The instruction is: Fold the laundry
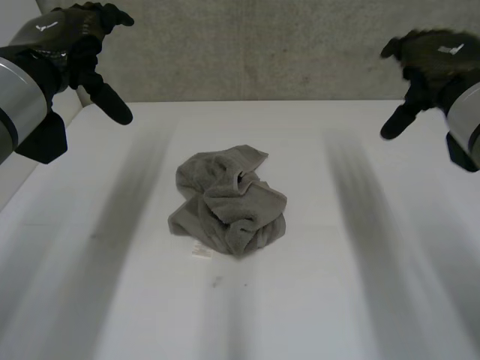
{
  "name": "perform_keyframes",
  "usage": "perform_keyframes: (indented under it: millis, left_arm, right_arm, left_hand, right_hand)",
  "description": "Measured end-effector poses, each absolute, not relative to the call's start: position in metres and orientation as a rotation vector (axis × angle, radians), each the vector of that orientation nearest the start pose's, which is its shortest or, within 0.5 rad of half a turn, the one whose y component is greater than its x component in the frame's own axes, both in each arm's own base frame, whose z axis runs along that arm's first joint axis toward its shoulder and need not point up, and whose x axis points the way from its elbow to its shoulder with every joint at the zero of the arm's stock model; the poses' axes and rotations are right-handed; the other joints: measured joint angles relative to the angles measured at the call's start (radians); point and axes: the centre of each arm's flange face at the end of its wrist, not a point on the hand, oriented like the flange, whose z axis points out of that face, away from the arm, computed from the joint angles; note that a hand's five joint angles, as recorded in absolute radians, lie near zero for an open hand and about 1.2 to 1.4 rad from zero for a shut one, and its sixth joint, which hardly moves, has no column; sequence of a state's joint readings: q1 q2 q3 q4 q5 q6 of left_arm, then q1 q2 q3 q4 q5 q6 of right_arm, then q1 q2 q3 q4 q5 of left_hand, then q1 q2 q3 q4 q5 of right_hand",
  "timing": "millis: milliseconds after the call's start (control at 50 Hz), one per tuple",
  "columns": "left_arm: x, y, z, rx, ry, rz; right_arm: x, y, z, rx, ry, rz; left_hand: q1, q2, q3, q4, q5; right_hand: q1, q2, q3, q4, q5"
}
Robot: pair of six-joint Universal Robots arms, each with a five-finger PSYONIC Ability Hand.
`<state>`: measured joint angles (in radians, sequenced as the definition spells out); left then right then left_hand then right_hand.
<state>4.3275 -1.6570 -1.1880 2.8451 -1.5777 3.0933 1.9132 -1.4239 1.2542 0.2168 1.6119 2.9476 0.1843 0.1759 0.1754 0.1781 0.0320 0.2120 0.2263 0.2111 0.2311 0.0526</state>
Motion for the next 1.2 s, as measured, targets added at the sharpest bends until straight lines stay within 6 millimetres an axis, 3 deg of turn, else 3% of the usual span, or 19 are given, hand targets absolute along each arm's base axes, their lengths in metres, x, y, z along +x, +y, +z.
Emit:
perform_keyframes:
  millis: [120, 220, 280, 300, 380, 480, 600, 760, 780, 840, 880, 900, 940, 1040, 1060, 1120, 1140, 1180, 1200]
  left_arm:
    - [-0.250, -0.260, 0.350, 0.486, 2.439, -2.398]
    - [-0.266, -0.278, 0.324, 0.642, 2.434, -2.401]
    - [-0.280, -0.296, 0.294, 0.802, 2.415, -2.388]
    - [-0.280, -0.296, 0.294, 0.802, 2.415, -2.388]
    - [-0.296, -0.317, 0.249, 0.963, 2.388, -2.346]
    - [-0.307, -0.333, 0.203, 1.066, 2.377, -2.286]
    - [-0.318, -0.338, 0.152, 1.237, 2.347, -2.212]
    - [-0.324, -0.335, 0.128, 1.413, 2.277, -2.168]
    - [-0.325, -0.334, 0.128, 1.443, 2.254, -2.169]
    - [-0.327, -0.334, 0.131, 1.465, 2.234, -2.179]
    - [-0.329, -0.333, 0.135, 1.484, 2.215, -2.197]
    - [-0.330, -0.332, 0.137, 1.490, 2.210, -2.203]
    - [-0.333, -0.331, 0.142, 1.506, 2.190, -2.224]
    - [-0.342, -0.336, 0.168, 1.487, 2.079, -2.334]
    - [-0.343, -0.342, 0.185, 1.428, 2.016, -2.395]
    - [-0.343, -0.352, 0.223, 1.261, 1.909, -2.512]
    - [-0.343, -0.352, 0.223, 1.261, 1.909, -2.512]
    - [-0.338, -0.354, 0.274, 0.993, 1.817, -2.651]
    - [-0.338, -0.354, 0.274, 0.993, 1.817, -2.651]
  right_arm:
    - [0.247, -0.272, 0.299, -0.860, 2.176, -1.958]
    - [0.260, -0.276, 0.270, -0.969, 2.152, -1.805]
    - [0.270, -0.288, 0.245, -0.892, 2.161, -1.663]
    - [0.270, -0.288, 0.245, -0.892, 2.161, -1.663]
    - [0.280, -0.305, 0.211, -0.699, 2.196, -1.506]
    - [0.296, -0.317, 0.178, -0.566, 2.182, -1.429]
    - [0.320, -0.322, 0.145, -0.537, 2.117, -1.438]
    - [0.343, -0.317, 0.121, -0.585, 2.074, -1.440]
    - [0.350, -0.316, 0.116, -0.604, 2.064, -1.434]
    - [0.357, -0.315, 0.112, -0.620, 2.051, -1.430]
    - [0.361, -0.316, 0.113, -0.628, 2.038, -1.437]
    - [0.362, -0.316, 0.114, -0.629, 2.033, -1.440]
    - [0.364, -0.319, 0.121, -0.631, 2.014, -1.461]
    - [0.368, -0.331, 0.165, -0.625, 1.910, -1.608]
    - [0.368, -0.337, 0.190, -0.620, 1.857, -1.698]
    - [0.363, -0.343, 0.239, -0.607, 1.753, -1.882]
    - [0.363, -0.343, 0.239, -0.607, 1.753, -1.882]
    - [0.354, -0.342, 0.302, -0.580, 1.592, -2.125]
    - [0.354, -0.342, 0.302, -0.580, 1.592, -2.125]
  left_hand:
    - [0.000, 0.000, 0.000, 0.000, 0.000]
    - [0.000, 0.001, 0.001, 0.000, 0.000]
    - [0.004, 0.012, 0.012, 0.008, 0.000]
    - [0.004, 0.012, 0.012, 0.008, 0.000]
    - [0.004, 0.022, 0.021, 0.019, 0.000]
    - [0.014, 0.024, 0.025, 0.020, 0.000]
    - [0.031, 0.039, 0.040, 0.036, 0.003]
    - [0.124, 0.129, 0.129, 0.128, 0.093]
    - [0.361, 0.361, 0.361, 0.359, 0.329]
    - [0.405, 0.404, 0.403, 0.401, 0.371]
    - [0.617, 0.634, 0.634, 0.632, 0.601]
    - [0.686, 0.712, 0.712, 0.693, 0.660]
    - [0.837, 0.844, 0.843, 0.841, 0.808]
    - [0.935, 1.005, 1.005, 1.003, 0.951]
    - [0.937, 1.016, 1.016, 1.014, 0.962]
    - [0.947, 1.030, 1.030, 1.027, 0.976]
    - [0.947, 1.030, 1.030, 1.027, 0.976]
    - [0.952, 1.035, 1.034, 1.032, 0.984]
    - [0.952, 1.035, 1.034, 1.032, 0.984]
  right_hand:
    - [0.000, 0.000, 0.000, 0.000, 0.000]
    - [0.000, 0.000, 0.000, 0.000, -0.001]
    - [0.000, 0.000, 0.000, 0.000, 0.000]
    - [0.000, 0.000, 0.000, 0.000, 0.000]
    - [0.000, 0.000, 0.000, 0.000, 0.000]
    - [0.000, 0.000, 0.000, 0.000, 0.000]
    - [0.000, 0.000, 0.000, 0.000, 0.000]
    - [0.000, 0.000, 0.000, 0.000, -0.001]
    - [0.009, 0.013, 0.009, 0.008, 0.008]
    - [0.164, 0.208, 0.207, 0.189, 0.183]
    - [0.541, 0.621, 0.624, 0.606, 0.570]
    - [0.541, 0.621, 0.624, 0.606, 0.570]
    - [0.738, 0.902, 0.898, 0.884, 0.843]
    - [0.748, 0.943, 0.960, 0.955, 0.899]
    - [0.748, 0.944, 0.960, 0.956, 0.902]
    - [0.748, 0.944, 0.961, 0.956, 0.908]
    - [0.748, 0.944, 0.961, 0.956, 0.908]
    - [0.748, 0.944, 0.969, 0.956, 0.912]
    - [0.748, 0.944, 0.969, 0.956, 0.912]
